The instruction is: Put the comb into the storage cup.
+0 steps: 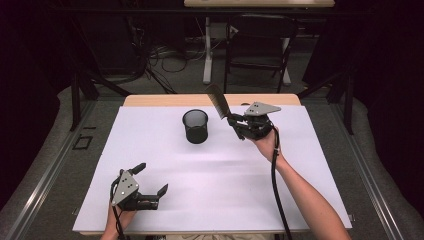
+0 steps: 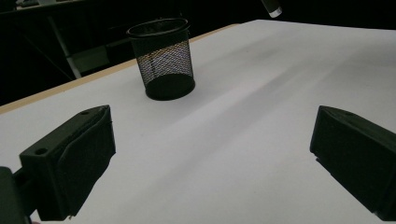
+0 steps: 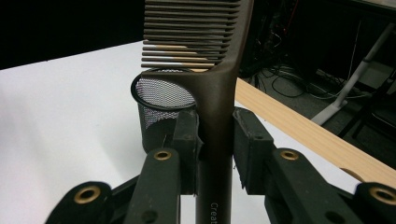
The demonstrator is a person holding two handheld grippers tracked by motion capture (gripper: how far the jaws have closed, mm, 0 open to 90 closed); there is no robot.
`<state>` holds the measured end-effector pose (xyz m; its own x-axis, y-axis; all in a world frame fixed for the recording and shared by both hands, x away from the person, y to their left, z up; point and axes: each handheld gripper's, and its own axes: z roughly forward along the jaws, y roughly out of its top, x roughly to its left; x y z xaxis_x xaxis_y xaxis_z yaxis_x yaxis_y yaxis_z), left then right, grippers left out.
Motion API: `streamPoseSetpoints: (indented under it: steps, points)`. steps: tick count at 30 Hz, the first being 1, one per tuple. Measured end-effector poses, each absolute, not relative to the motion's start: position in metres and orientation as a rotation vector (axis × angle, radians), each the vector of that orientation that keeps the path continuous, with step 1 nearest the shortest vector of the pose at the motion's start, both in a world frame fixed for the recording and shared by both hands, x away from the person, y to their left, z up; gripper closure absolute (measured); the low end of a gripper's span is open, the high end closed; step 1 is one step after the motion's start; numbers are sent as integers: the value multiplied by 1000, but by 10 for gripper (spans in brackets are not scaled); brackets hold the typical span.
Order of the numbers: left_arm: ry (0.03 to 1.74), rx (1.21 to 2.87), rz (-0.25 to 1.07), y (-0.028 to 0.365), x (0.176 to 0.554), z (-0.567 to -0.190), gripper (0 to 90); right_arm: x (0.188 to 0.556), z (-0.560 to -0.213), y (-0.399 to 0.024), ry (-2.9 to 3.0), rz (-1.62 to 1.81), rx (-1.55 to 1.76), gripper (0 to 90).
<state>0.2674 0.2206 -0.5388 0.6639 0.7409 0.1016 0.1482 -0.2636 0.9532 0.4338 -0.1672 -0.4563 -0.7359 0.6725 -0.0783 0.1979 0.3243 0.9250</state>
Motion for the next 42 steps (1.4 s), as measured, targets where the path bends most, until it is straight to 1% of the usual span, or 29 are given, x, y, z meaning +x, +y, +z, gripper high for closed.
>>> streamPoseSetpoints:
  steps: [42]
  points:
    - [716, 1778, 673, 222, 268, -539, 2, 451, -443, -141, 2102, 1456, 760, 729]
